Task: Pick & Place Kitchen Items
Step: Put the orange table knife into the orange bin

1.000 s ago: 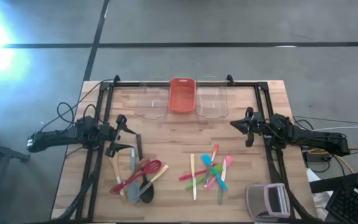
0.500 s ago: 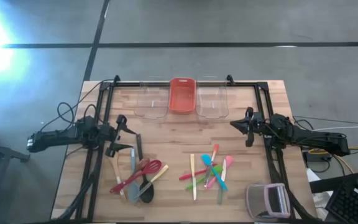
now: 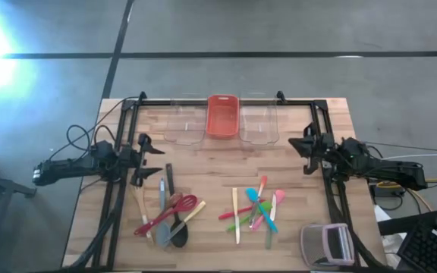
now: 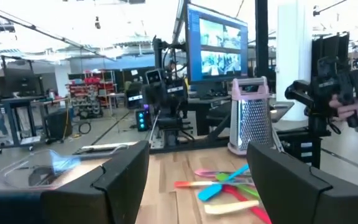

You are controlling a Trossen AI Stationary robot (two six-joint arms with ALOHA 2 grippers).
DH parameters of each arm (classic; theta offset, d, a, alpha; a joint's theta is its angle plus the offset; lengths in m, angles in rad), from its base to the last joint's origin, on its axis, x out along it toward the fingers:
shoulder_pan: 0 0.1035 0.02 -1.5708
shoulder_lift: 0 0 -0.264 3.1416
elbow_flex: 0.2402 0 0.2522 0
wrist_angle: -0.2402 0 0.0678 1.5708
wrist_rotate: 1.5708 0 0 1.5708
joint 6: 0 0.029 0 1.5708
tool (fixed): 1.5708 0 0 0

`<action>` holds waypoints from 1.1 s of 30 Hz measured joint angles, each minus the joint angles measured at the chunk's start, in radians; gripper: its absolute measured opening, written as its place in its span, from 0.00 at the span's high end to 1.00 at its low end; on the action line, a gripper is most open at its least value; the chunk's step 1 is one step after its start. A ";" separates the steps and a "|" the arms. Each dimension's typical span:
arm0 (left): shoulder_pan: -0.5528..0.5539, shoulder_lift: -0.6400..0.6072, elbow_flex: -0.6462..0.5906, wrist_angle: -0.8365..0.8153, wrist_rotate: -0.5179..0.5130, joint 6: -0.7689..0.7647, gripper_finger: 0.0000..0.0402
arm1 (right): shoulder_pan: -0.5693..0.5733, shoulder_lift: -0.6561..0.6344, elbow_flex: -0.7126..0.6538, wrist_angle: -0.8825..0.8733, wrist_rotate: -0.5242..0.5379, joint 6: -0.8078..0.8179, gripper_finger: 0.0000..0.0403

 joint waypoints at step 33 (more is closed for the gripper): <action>0.000 0.002 0.000 0.379 -0.237 -0.044 0.32 | 0.057 0.451 0.405 -0.087 -0.209 0.050 0.98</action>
